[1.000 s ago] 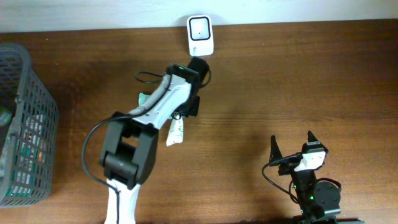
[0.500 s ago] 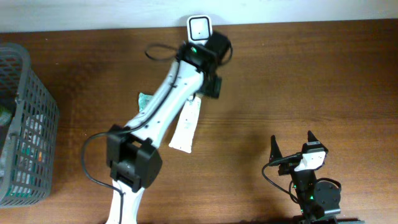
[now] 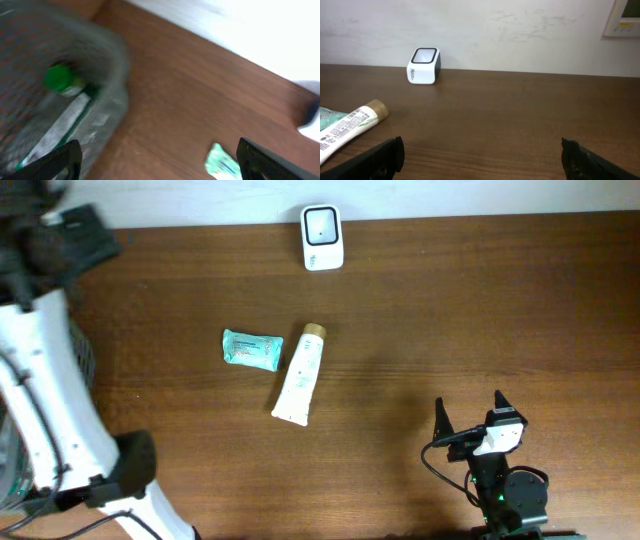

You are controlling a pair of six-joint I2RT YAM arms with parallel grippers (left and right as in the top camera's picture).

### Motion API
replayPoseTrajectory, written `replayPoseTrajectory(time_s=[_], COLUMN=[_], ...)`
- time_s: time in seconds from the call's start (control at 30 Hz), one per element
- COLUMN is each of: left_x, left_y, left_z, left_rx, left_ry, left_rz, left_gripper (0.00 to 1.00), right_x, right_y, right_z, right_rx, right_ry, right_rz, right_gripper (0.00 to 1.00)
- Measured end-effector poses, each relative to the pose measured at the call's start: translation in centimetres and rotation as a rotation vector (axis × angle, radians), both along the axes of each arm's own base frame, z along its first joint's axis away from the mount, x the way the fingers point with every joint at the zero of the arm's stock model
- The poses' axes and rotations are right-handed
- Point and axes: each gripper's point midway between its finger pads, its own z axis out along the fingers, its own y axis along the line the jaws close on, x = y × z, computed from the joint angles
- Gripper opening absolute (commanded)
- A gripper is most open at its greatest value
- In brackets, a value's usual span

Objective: Scan the item barcode
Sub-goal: 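Reach the left gripper back into the basket and grasp green-lidded jar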

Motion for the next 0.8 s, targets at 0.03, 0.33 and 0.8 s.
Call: replayPoseTrajectory(time_s=[0.03, 0.33, 0.8], left_x=[-0.5, -3.9, -4.4], left_y=[1.5, 12.1, 20.7], left_z=[-0.1, -2.4, -12.3], left_rx=[-0.011, -0.085, -0.137], left_ry=[-0.001, 0.011, 0.115], left_rz=[0.038, 0.304, 0.431], left_gripper=[0.97, 1.0, 0.98], right_x=[0.0, 0.0, 0.0], right_y=[0.0, 0.0, 0.0], right_z=[0.0, 0.0, 0.0], right_rx=[0.001, 0.001, 0.001], right_ry=[0.0, 0.0, 0.0], right_rz=[0.0, 0.0, 0.0], right_gripper=[0.98, 0.98, 0.98])
